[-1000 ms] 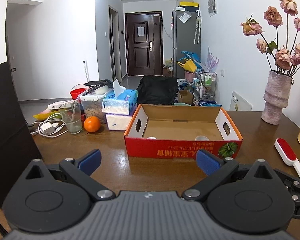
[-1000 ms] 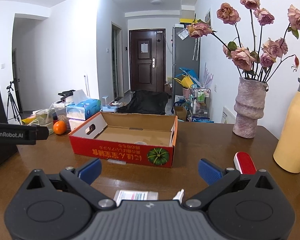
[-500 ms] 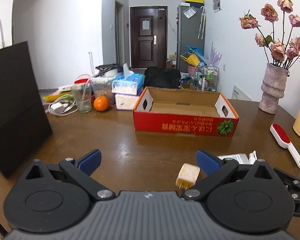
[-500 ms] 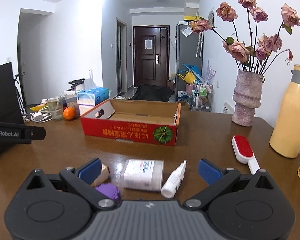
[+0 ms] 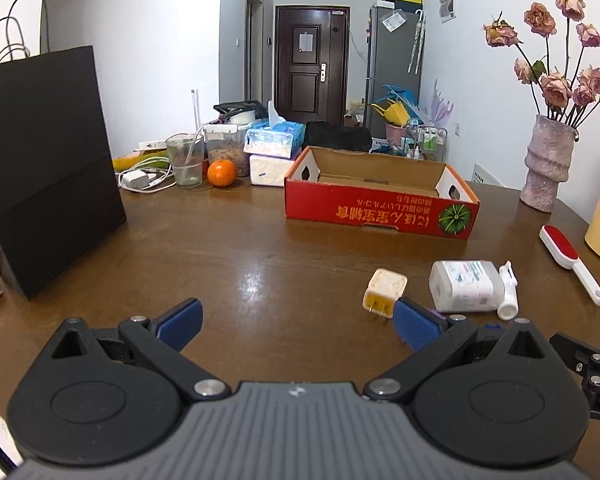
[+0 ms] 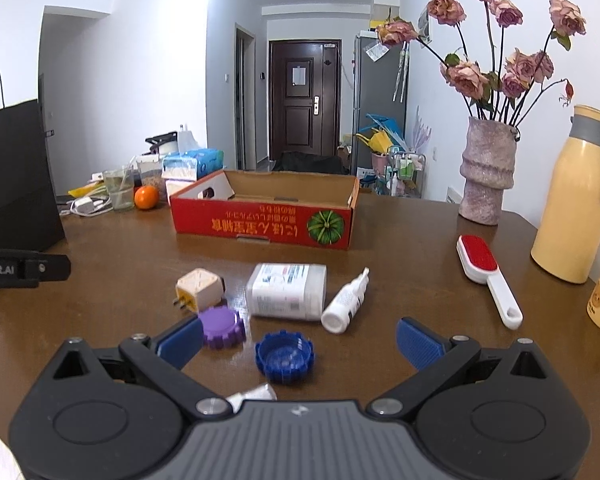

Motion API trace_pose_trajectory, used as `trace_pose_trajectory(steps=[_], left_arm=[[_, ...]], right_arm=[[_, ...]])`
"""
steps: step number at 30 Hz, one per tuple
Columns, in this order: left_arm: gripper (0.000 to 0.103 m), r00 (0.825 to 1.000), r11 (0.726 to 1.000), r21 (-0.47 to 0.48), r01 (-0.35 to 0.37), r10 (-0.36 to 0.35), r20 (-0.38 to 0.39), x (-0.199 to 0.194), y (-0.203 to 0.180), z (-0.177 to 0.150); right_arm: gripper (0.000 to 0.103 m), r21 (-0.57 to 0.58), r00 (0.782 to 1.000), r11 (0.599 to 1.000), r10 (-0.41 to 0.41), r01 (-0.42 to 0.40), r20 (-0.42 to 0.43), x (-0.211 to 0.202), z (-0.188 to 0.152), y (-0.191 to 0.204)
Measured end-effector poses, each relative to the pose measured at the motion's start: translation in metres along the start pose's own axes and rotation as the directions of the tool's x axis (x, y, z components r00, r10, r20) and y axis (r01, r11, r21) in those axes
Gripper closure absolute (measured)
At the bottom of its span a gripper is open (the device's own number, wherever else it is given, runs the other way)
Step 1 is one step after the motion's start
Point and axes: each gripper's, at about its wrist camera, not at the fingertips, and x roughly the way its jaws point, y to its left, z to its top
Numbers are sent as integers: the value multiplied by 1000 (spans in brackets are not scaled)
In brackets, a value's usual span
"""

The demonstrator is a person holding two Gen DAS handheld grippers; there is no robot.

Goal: Organize rigid objects
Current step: 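Withdraw both tools from the box back toward the remaining items, then grasp the second white bottle cap with the left gripper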

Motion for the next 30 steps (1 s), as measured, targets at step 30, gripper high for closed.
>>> trace_pose_trajectory(steps=[30], left_arm=[[0,997,999,52,-6,10,-77,4,-1,-88]], right_arm=[[0,-13,996,999,40,-41,-75,0,-56,3]])
